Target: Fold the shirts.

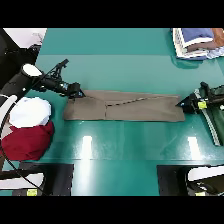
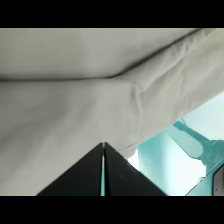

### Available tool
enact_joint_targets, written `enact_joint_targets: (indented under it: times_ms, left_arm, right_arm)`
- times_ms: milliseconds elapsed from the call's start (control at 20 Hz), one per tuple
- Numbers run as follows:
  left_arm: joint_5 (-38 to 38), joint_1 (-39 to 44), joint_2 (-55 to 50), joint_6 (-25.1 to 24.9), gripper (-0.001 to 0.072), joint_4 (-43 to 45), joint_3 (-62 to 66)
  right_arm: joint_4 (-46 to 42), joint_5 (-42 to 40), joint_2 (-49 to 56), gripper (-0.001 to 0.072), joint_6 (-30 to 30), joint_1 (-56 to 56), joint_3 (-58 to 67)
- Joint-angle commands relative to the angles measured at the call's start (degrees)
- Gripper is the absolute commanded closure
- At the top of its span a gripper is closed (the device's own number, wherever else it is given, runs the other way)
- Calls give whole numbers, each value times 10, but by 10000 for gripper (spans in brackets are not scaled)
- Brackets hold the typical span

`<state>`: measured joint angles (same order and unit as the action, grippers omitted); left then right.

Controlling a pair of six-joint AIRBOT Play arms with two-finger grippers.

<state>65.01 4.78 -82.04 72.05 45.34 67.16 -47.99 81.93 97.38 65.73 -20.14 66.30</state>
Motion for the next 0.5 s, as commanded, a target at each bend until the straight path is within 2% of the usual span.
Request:
enact_joint_targets:
  times_ms: [0, 50, 200, 450]
  left_arm:
    - [-43, 46, 0, 12, 682, 2, 1]
    - [-54, 59, -1, 16, 682, 10, 7]
    - [-60, 101, -22, 35, 682, 54, 62]
    - [-60, 188, -117, 58, 682, 75, 194]
  right_arm:
    - [19, -2, 7, 548, -26, 30, -6]
    - [18, -1, 4, 690, -30, 33, -6]
    - [19, -7, -41, 699, -25, 35, -6]
    - [20, 19, -149, 699, 43, 63, 64]
